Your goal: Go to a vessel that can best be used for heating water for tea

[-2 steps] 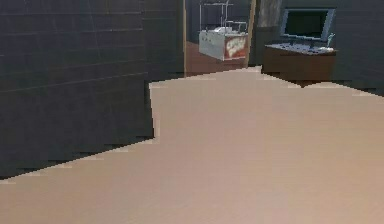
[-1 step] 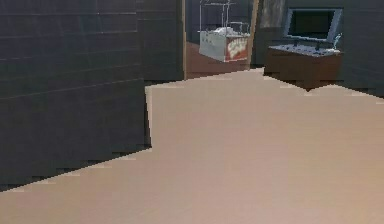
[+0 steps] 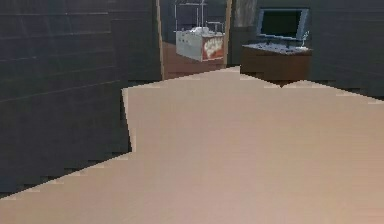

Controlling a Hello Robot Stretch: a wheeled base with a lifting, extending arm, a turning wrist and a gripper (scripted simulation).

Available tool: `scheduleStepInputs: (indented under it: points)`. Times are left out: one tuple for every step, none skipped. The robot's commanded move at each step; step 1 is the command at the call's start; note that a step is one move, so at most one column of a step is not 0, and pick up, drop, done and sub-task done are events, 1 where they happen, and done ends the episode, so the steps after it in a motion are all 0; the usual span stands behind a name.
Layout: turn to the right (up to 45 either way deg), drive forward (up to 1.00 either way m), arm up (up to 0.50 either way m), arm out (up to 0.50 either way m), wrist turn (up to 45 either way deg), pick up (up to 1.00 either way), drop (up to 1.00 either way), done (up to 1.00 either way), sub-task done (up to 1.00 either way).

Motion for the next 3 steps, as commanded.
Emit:
scheduleStepInputs:
  points:
    - [0.0,1.0,0.0,0.0,0.0,0.0,0.0,0.0,0.0]
    - [0.0,1.0,0.0,0.0,0.0,0.0,0.0,0.0,0.0]
    - [0.0,1.0,0.0,0.0,0.0,0.0,0.0,0.0,0.0]
